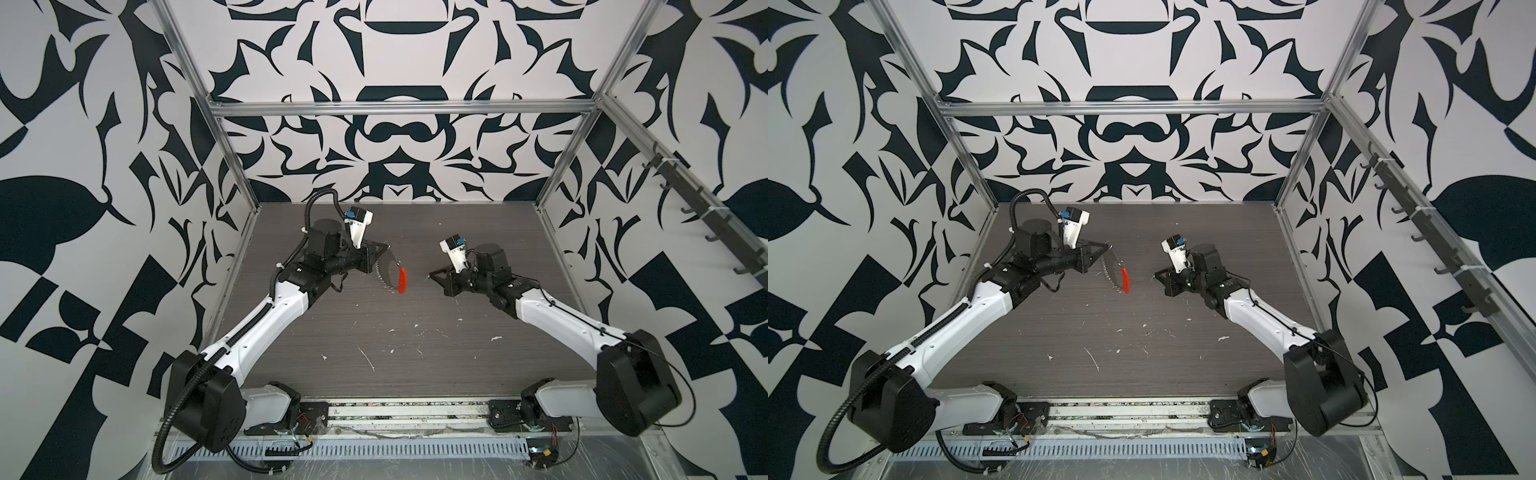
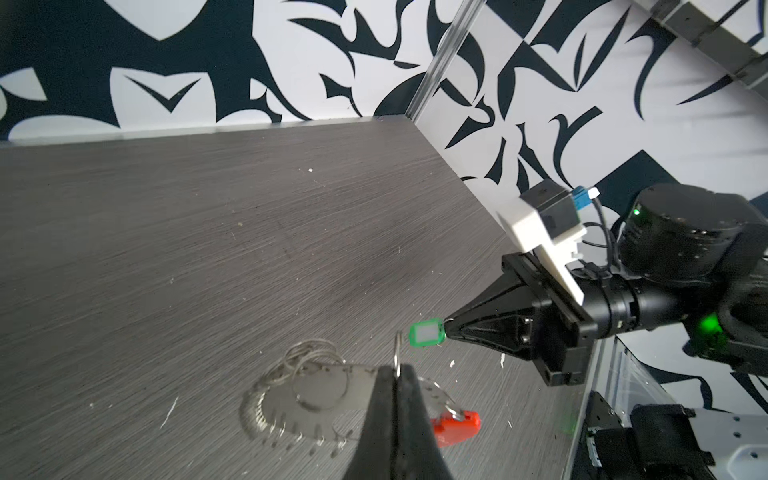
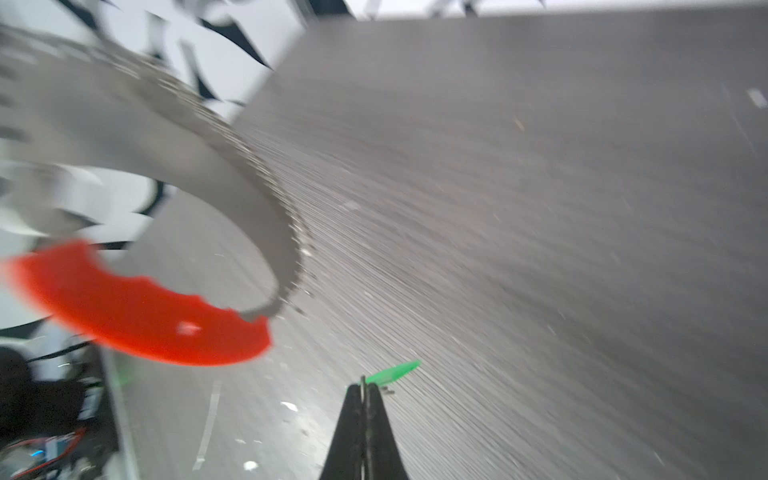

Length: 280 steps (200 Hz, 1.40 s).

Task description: Put the keys on the keyring

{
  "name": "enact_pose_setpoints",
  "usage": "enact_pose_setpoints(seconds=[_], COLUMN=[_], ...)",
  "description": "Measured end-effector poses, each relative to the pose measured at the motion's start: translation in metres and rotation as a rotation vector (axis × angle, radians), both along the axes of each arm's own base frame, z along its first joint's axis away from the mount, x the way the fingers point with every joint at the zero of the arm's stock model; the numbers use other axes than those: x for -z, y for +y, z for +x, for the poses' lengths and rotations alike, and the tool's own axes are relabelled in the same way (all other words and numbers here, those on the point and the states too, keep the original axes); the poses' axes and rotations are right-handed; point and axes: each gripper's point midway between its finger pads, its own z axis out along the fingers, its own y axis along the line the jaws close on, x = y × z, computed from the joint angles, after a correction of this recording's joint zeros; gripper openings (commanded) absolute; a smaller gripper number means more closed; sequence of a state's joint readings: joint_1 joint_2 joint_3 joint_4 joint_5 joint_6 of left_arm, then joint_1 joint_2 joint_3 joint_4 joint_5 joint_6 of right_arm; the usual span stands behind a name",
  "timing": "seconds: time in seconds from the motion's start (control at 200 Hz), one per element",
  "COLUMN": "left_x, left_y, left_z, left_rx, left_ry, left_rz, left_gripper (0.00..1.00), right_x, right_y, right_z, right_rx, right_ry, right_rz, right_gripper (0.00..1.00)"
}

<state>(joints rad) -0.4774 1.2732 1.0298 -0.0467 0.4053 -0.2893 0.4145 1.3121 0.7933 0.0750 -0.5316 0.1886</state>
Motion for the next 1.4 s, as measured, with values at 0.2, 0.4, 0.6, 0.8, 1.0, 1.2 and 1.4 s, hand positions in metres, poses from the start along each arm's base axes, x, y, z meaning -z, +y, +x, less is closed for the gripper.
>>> enact_pose_setpoints(seconds=[0.2,0.4,0.6,0.8,1.0,1.2,1.4], left_x=[-0.026,-0.033,-0.029,-0.025,-0.020,-0.004,-0.009], left_y=[-0.007,-0.015,-0.016,-0.016,-0.023,-0.034,-0.056], left_z=[-0.012,-0.025,-0.031,-0.033,-0.026,-0.016,-0.021], left_rx=[0.080,0.171,0.211,0.222,0.248,0.272,0.297], left_ry=[-0.053,-0.059,-0.070,-0.073,-0.066,-0.045,-0.173], left_rz=[-0.038,-0.064,-0.042,-0.026,-0.018,0.007,0.043], left_gripper=[0.00,0.00,0.00,0.00,0.00,0.00,0.00], right_x=[-0.044,-0.078,-0.086,-0.096,-0.118,-0.129,-0.126], right_y=[0.027,0.040,0.040,0.023,0.015,0.019,0.022], right_z=[-0.014,-0.016,-0.019,-0.010,-0.009,-0.008,-0.010], right_rx=[-0.190,-0.279,-0.287,-0.214,-0.191,-0.220,-0.234], right_ry=[-0.004,0.000,0.027,0.006,-0.014,0.010,0.050], right_rz=[0.123,0.197,0.213,0.194,0.196,0.206,0.208], right_gripper=[0.00,0.00,0.00,0.00,0.00,0.00,0.00])
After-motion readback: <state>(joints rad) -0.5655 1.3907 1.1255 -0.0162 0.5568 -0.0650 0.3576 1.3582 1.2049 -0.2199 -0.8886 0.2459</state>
